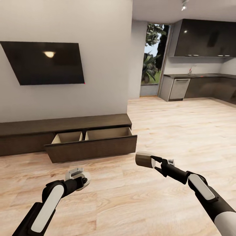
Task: Place each of the two pumpkins and all three candles from the living room inside a cabinet in the living room (use any cabinet), then make sure every cabinet is closed, and position the cauldron so it is next to a table in the living room.
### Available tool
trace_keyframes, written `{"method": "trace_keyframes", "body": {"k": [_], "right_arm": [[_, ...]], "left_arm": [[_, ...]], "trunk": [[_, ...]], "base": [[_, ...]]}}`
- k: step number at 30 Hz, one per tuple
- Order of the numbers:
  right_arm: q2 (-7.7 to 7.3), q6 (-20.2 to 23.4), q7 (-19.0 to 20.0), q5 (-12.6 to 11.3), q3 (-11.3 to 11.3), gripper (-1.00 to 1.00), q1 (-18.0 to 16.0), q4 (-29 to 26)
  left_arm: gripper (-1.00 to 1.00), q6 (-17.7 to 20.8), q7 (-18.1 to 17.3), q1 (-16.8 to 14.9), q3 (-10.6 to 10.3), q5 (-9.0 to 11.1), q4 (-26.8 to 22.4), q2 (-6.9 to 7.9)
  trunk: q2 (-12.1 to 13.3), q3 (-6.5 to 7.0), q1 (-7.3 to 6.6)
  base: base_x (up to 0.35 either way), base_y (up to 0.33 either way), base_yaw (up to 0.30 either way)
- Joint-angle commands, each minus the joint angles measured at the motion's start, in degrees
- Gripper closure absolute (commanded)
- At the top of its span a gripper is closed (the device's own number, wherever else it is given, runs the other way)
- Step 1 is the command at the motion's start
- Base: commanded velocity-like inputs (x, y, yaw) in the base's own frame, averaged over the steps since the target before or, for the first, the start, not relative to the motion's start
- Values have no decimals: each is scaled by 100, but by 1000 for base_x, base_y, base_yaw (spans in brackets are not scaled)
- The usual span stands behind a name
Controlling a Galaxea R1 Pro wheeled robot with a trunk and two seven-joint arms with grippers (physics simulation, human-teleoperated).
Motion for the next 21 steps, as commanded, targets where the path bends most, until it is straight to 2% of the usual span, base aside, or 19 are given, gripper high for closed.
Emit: {"method": "trace_keyframes", "body": {"k": [1, 6, 11, 15, 16, 18, 19, 20, 21], "right_arm": [[-5, 6, 13, 2, 10, 100, -4, 3], [19, 12, -2, 28, 20, 100, -4, -13], [36, -9, -149, 105, 54, 100, -4, -27], [33, -20, -927, 430, 62, 100, -4, -44], [22, -28, -1477, 897, 71, 100, -4, -40], [37, -102, -1961, 1574, 75, 100, -4, -21], [41, -132, -2054, 1688, 76, 100, -4, -18], [70, -312, -2486, 2041, 80, 100, 4, -6], [90, -368, -2597, 2095, 79, 100, 9, -6]], "left_arm": [[100, 17, 92, -5, -13, 36, -7, 5], [100, 73, 92, -10, -9, 37, -3, 8], [100, 576, 97, -25, 29, 29, 2, 10], [100, 705, 110, -30, 31, 14, 19, 19], [100, 787, 129, -35, 31, -12, 111, 40], [100, 844, 280, -50, 31, -21, 281, 45], [100, 849, 329, -67, 31, -22, 323, 44], [100, 858, 536, -175, 31, -23, 592, 34], [100, 859, 577, -197, 31, -23, 672, 31]], "trunk": [[39, 13, -23], [239, 103, -133], [440, 192, -243], [600, 264, -330], [640, 282, -352], [720, 318, -396], [761, 336, -418], [801, 354, -440], [841, 372, -462]], "base": [[0, 0, 0], [0, 0, 0], [0, 0, 0], [0, 0, 0], [0, 0, 0], [0, 0, 0], [0, 0, 0], [0, 0, 0], [0, 0, 0]]}}
